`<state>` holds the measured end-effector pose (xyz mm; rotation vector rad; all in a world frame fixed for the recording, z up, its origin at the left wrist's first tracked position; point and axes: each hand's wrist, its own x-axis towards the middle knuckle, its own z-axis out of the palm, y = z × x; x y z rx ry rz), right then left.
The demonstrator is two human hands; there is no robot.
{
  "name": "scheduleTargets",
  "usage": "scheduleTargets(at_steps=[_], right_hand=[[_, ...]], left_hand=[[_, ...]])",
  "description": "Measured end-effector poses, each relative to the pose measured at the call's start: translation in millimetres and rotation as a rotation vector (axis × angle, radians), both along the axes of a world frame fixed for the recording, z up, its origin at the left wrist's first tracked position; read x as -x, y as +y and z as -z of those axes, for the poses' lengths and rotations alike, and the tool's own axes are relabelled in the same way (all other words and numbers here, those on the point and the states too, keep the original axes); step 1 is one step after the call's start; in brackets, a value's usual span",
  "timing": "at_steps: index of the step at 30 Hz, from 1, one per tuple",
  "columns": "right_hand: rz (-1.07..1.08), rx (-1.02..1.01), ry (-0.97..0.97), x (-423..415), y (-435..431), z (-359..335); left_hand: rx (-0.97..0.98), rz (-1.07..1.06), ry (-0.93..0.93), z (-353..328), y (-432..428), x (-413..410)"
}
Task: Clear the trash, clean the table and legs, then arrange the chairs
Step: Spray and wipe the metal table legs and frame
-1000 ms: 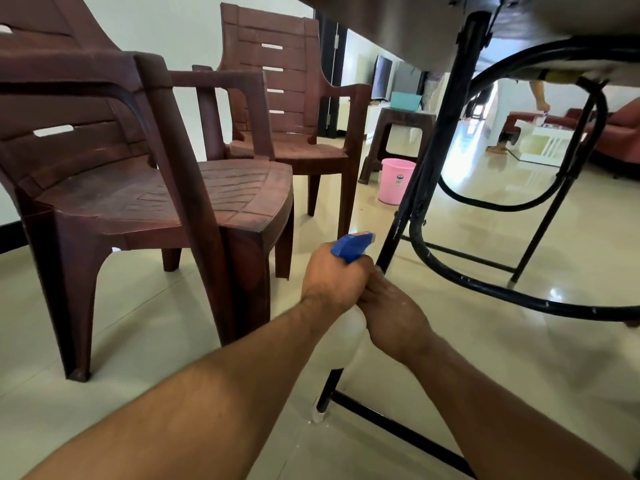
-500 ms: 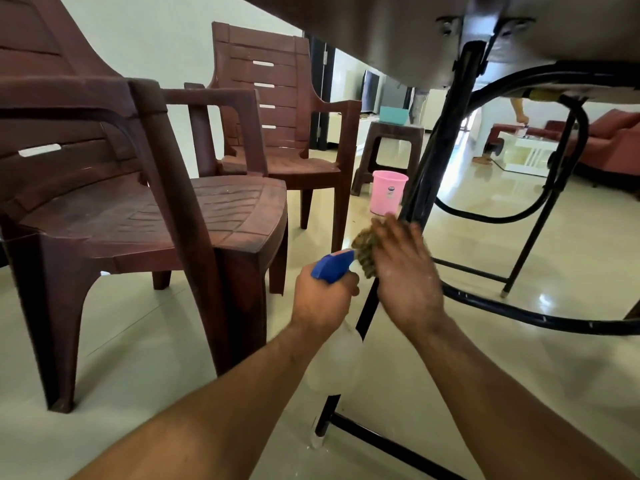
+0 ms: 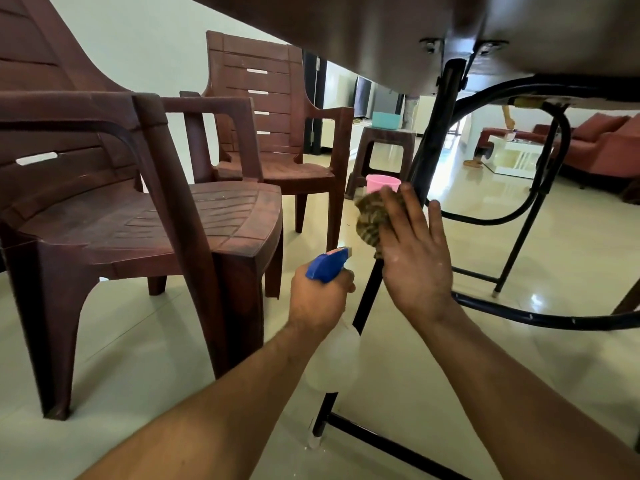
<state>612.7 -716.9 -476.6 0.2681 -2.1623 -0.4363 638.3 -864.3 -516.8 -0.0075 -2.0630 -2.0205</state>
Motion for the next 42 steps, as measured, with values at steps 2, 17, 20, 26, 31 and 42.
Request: scheduleTargets(at_steps=[2,17,20,26,31,42], right_hand=[[0.081,-0.046,-0.074,1.2,-7.8,2.5],[-0.195,-0.077,-0.396,2.3,2.6,92.7],[-0.356,-0.264,-0.655,-14.8,-1.8,162.4],[-0.254,0.272,-0.339,-10.2,-11.8,149.4],[-0.315,1.221,-0.146,0.3,-31.3,108.5],[-0.025,1.412,-0.81,3.9,-32.8,131.1]], left_hand=[[-0.005,-0.011,-0.014,3.6,-0.7,-1.0],[0.023,0.016,-0.006,16.4,-13.1,-17.3],[0.062,0.032,-0.096,41.2,-7.6,-27.3],[0.106,0.004,-0.199,71.5,-20.6,-28.0],[0.085,-0.088,-0.245,82.0,-34.7,-18.2],[0.109,-0.007,-0.258,110.3,-13.6,-12.8]])
